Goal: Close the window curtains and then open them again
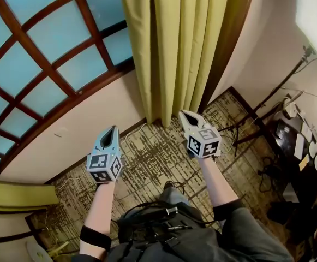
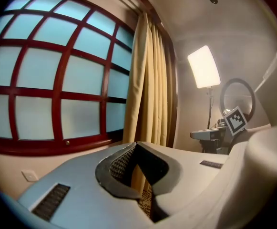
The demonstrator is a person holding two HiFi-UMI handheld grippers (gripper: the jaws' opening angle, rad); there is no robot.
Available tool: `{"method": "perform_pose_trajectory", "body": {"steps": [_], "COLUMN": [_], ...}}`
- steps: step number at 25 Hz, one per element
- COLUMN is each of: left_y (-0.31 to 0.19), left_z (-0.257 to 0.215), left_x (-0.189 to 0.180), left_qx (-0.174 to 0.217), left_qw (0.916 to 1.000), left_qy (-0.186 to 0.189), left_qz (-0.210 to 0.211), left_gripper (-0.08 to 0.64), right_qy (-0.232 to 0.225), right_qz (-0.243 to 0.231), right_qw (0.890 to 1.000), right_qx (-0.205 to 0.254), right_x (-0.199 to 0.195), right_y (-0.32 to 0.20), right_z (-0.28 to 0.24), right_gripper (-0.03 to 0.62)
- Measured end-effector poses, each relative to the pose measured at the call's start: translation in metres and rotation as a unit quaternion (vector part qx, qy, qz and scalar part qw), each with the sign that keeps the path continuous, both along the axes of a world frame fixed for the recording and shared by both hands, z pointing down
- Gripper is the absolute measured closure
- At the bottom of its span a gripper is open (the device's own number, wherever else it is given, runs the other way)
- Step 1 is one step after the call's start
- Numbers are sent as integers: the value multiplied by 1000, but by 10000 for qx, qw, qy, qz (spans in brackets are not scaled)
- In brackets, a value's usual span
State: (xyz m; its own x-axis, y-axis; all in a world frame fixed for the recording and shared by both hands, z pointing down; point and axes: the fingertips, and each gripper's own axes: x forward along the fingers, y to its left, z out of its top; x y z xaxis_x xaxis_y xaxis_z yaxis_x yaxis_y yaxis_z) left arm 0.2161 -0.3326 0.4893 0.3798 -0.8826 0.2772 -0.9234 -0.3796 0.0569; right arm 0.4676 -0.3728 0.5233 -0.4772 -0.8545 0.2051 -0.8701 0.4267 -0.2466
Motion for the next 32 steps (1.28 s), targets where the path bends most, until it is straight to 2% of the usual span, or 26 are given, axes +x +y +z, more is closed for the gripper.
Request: {"method": "perform_pose_trajectory", "body": {"steps": [4,11,18,24,32], "left_y": [41,129,218,276,311], "left_z": [7,20,23,26,24], "left_x": [-62,-206,-315,-378,-393], "left_qx": [-73,-65,-74,-144,-144], "left_qw": [9996,9947,9913,9889,9841], "left_qy": [29,101,102,209,295], "left_qz": [-279,-1026,-1313,-1467,-1747], "left_gripper": [557,557,557,557,557], "right_qy": [49,177,273,368,574], "right_qz": [-271,-802,-1046,-1039,-1150], "right_qw": [9996,9964,9938,9932,9910], "right_qx": [-41,-188,-256,-362,-367], "right_x": [-63,-193,-299,-346,-341], "right_y": [28,93,167,216,231], "right_z": [8,23,28,25,15], "right_gripper": [589,589,589,589,589]}}
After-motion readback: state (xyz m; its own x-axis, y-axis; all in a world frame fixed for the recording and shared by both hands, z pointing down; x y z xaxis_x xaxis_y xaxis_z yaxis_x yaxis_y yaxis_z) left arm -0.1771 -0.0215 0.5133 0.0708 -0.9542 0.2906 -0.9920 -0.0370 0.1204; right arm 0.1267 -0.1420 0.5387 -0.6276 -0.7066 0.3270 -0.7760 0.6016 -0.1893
